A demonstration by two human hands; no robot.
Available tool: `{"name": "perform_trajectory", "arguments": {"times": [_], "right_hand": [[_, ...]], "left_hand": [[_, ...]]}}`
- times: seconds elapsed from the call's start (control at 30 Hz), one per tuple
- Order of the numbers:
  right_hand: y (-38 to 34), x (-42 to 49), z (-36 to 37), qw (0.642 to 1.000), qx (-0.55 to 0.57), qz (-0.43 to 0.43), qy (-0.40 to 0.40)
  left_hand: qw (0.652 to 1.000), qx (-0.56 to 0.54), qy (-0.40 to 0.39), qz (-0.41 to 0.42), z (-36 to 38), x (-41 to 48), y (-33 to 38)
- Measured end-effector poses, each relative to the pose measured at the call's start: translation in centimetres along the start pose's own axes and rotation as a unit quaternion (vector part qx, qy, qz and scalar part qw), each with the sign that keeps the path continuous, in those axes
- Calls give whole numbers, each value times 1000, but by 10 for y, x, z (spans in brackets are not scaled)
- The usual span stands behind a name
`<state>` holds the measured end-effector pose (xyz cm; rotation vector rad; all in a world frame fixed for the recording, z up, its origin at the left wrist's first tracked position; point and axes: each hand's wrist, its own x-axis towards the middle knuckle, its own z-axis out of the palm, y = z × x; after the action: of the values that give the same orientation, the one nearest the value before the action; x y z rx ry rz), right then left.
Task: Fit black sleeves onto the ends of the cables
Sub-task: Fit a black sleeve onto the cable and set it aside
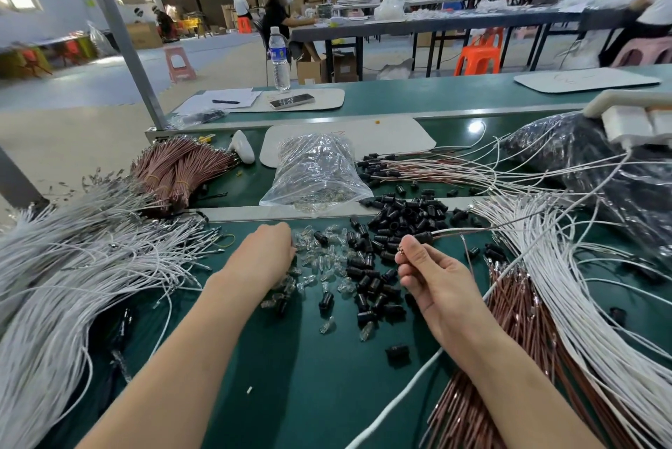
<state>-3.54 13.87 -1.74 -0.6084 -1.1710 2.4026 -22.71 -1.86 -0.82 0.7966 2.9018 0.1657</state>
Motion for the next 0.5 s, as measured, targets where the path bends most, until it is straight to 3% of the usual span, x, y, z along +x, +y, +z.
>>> {"name": "perform_trajectory", "arguments": {"times": [0.13,0.2,0.23,0.3,0.37,0.43,0.5], "right_hand": [[0,0,0,999,31,12,-4],[0,0,-1,999,42,16,-12],[0,1,-1,999,49,18,-17],[2,1,0,998,58,18,-24],[4,1,3,998,57,16,-23],[5,1,4,998,52,14,-20],[6,0,5,999,48,12,-17]], "left_hand": [[998,4,63,2,-4,-17,0],[982,-125,142,18,-7,-35,4],[955,-244,165,32,-9,-48,13],[865,-480,123,79,-6,-75,44],[788,-598,87,118,9,-93,72],[759,-634,88,123,23,-101,87],[750,-641,105,125,31,-100,91]]}}
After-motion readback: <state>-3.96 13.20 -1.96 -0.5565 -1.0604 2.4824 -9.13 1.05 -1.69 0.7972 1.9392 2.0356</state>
